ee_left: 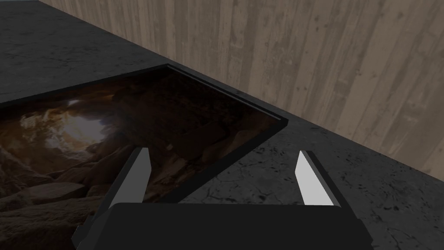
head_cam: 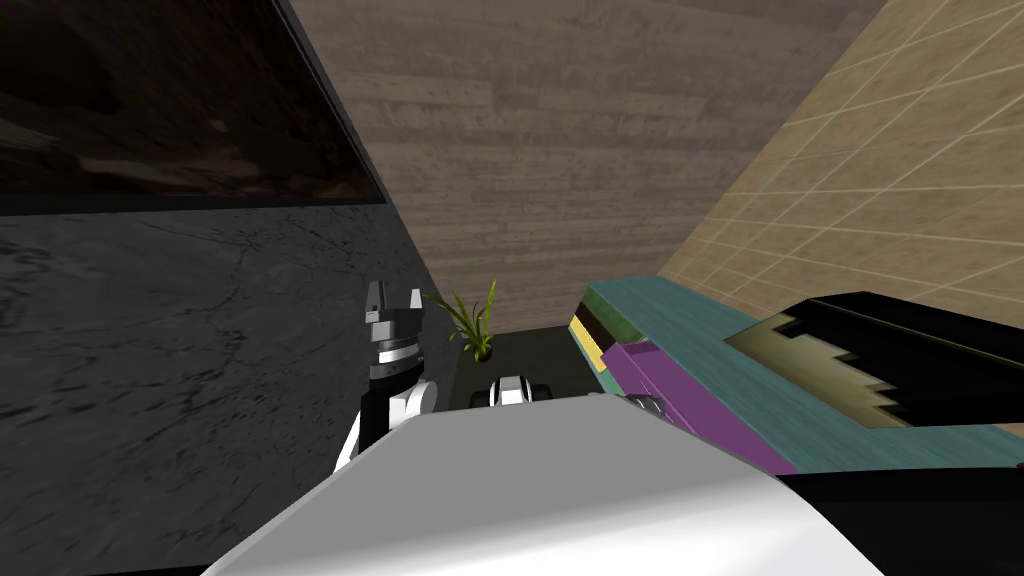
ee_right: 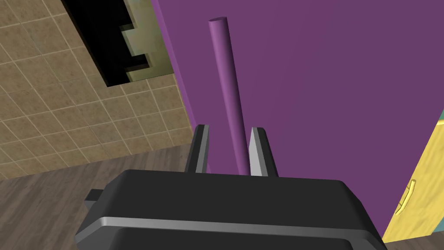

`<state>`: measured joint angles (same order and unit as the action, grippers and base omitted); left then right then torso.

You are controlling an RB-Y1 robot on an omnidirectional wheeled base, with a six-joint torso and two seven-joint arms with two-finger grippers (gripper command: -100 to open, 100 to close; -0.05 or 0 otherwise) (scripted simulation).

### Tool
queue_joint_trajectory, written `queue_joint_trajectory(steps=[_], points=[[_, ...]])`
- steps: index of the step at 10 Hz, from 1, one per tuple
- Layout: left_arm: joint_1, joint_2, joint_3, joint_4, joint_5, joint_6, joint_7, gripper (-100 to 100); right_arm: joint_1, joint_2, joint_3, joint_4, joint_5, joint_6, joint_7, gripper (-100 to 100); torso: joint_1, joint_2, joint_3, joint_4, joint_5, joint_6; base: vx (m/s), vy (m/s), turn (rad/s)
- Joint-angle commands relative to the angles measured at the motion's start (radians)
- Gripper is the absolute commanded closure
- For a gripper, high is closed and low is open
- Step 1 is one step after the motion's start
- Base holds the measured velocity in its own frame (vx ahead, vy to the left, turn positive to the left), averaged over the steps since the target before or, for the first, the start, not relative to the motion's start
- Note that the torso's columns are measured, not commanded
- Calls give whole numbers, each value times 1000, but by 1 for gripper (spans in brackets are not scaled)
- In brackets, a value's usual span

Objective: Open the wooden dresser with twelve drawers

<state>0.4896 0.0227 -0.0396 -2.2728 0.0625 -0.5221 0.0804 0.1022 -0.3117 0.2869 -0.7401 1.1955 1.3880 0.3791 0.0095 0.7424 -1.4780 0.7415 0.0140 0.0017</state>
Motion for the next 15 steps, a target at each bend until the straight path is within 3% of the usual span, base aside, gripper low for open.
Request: queue_joint_trajectory(steps=[1,3,4,7,10,12,15], points=[[0,0,0,0,0,0,0,0,-2,4,1,-20,10,27,16,100,3,0,0,0,-1,0,-28,196,-20],[0,0,0,0,0,0,0,0,-3,8,2,-36,18,49,29,100,10,2,1,0,2,1,-28,216,-24],[0,0,0,0,0,0,0,0,-23,-8,-9,-43,-8,5,63,-100,8,2,1,1,2,0,-41,124,-53],[0,0,0,0,0,0,0,0,-32,-20,-16,-52,-18,-7,83,-100,-16,-3,2,-3,-14,-1,-50,25,-6],[0,0,0,0,0,0,0,0,-70,-70,-43,-88,-59,-56,163,-100,-8,-5,2,-4,-13,-2,-43,28,-28],[0,0,0,0,0,0,0,0,-70,-70,-43,-88,-59,-56,163,-100,-6,-3,3,-2,-11,-2,-47,50,-8],[0,0,0,0,0,0,0,0,-98,-107,-63,-114,-90,-92,223,-100,-2,-1,2,0,-5,-2,-41,36,-23]])
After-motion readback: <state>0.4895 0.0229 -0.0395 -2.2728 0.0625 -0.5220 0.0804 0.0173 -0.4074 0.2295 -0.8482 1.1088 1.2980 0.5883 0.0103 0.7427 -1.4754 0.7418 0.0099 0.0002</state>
